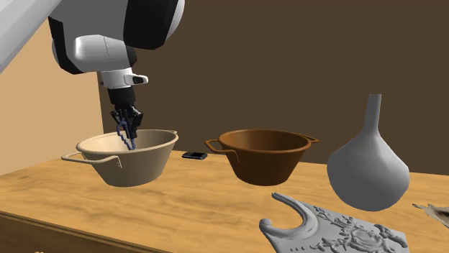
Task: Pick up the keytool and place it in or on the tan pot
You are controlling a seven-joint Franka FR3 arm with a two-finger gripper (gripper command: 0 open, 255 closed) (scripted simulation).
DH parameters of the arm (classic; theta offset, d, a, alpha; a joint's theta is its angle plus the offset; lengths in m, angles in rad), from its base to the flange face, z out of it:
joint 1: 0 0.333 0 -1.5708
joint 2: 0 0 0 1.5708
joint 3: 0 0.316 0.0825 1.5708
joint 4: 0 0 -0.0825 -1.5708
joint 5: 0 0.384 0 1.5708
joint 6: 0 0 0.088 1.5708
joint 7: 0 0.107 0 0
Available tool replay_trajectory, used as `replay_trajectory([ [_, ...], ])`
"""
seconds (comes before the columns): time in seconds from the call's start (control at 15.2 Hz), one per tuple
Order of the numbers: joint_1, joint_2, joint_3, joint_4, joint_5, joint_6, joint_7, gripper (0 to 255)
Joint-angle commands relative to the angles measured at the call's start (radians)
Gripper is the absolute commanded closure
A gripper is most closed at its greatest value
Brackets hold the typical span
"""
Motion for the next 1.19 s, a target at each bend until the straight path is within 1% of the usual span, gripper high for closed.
replay_trajectory([
  [0.0, -0.001, 0.001, 0.0, -0.004, -0.001, 0.005, 0.001, 255],
  [0.33, -0.001, 0.001, 0.0, -0.004, -0.001, 0.005, 0.001, 255],
  [0.4, -0.001, 0.001, 0.0, -0.004, -0.001, 0.005, 0.001, 0],
  [0.73, -0.001, 0.001, 0.0, -0.004, -0.001, 0.005, 0.001, 0],
  [0.99, 0.012, -0.036, 0.012, 0.062, 0.017, -0.093, -0.014, 0],
  [1.12, 0.012, -0.036, 0.012, 0.062, 0.018, -0.093, -0.014, 0],
])
